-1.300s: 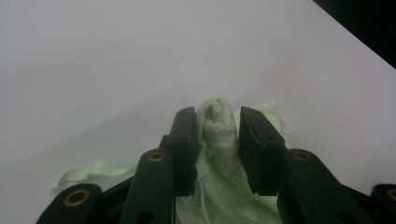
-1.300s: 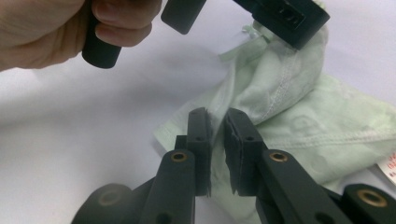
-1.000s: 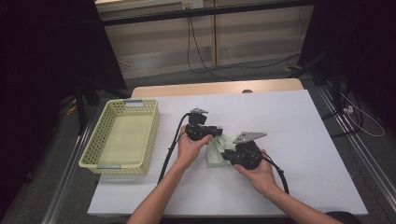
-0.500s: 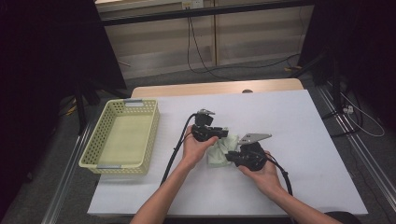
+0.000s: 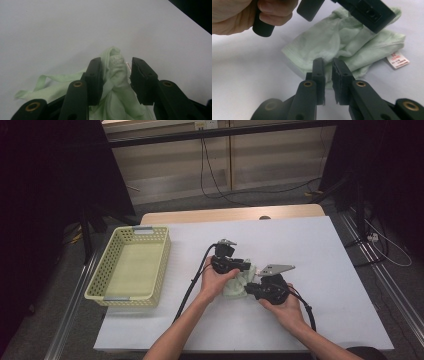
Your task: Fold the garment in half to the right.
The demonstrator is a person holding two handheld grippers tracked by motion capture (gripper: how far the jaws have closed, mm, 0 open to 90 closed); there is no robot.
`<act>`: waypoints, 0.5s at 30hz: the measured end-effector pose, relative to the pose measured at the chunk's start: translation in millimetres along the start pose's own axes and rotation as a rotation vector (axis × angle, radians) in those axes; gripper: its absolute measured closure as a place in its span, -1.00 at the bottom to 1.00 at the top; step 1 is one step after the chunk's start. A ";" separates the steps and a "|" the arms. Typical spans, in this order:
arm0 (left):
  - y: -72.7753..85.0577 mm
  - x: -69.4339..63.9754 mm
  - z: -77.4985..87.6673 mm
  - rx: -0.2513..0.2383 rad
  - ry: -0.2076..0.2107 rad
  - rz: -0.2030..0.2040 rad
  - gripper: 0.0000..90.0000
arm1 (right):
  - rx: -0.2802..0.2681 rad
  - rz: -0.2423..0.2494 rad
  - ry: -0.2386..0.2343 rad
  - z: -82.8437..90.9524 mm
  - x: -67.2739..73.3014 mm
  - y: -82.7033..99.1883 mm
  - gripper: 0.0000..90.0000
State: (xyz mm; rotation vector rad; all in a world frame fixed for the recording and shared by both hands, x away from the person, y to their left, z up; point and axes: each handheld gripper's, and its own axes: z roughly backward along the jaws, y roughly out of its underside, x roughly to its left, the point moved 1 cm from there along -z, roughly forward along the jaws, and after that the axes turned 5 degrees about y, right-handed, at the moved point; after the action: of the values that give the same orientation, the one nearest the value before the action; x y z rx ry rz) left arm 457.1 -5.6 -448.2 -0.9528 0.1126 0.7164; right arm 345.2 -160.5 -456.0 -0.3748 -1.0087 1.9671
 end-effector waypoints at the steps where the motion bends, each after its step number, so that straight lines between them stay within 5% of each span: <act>1: -0.1 -0.2 -0.6 -0.003 0.003 -0.001 0.34 | 0.004 0.002 0.001 0.2 -0.3 0.4 0.80; 8: -3.2 -2.5 6.5 -0.007 0.029 -0.020 0.20 | 0.000 0.029 0.014 4.9 1.4 -0.4 0.77; 15: -8.1 -1.9 21.9 -0.063 0.058 -0.051 0.06 | -0.038 0.016 0.041 10.8 -7.6 -6.6 0.72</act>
State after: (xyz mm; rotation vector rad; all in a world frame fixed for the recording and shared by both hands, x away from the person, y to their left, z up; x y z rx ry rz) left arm 455.8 7.4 -428.9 -1.0337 0.1171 0.6488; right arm 346.9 -170.2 -445.0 -0.4446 -1.0209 1.9490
